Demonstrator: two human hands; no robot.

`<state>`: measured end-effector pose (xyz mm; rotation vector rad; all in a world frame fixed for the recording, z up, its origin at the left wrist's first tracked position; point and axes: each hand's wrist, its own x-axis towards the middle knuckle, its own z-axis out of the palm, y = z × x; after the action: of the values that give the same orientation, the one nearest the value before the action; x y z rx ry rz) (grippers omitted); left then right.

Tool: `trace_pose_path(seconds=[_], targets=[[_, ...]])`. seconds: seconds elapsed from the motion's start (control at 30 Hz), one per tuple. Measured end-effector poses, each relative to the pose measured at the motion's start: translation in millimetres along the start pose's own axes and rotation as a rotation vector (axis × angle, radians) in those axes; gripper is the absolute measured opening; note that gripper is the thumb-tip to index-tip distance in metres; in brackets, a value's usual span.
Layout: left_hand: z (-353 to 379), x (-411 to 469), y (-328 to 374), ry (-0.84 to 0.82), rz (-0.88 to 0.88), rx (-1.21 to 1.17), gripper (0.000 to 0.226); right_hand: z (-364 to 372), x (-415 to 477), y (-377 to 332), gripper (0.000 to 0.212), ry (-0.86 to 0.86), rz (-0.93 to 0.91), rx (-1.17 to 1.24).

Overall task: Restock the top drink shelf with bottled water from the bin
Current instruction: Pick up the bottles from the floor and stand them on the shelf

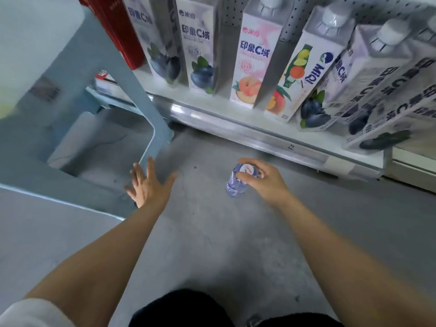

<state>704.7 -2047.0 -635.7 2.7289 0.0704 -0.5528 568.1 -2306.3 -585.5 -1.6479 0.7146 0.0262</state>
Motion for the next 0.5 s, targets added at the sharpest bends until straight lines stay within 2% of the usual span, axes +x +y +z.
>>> trace_pose_path(seconds=[0.1, 0.2, 0.5], targets=[[18, 1, -12, -0.084, -0.104, -0.154, 0.091, -5, 6, 8, 0.031, -0.065, -0.021, 0.055], [29, -13, -21, -0.12, -0.169, -0.133, 0.091, -7, 4, 10, 0.035, -0.07, -0.025, 0.075], [38, -11, 1, -0.167, 0.008, -0.222, 0.091, -2, 25, 4, 0.034, 0.038, -0.021, 0.141]])
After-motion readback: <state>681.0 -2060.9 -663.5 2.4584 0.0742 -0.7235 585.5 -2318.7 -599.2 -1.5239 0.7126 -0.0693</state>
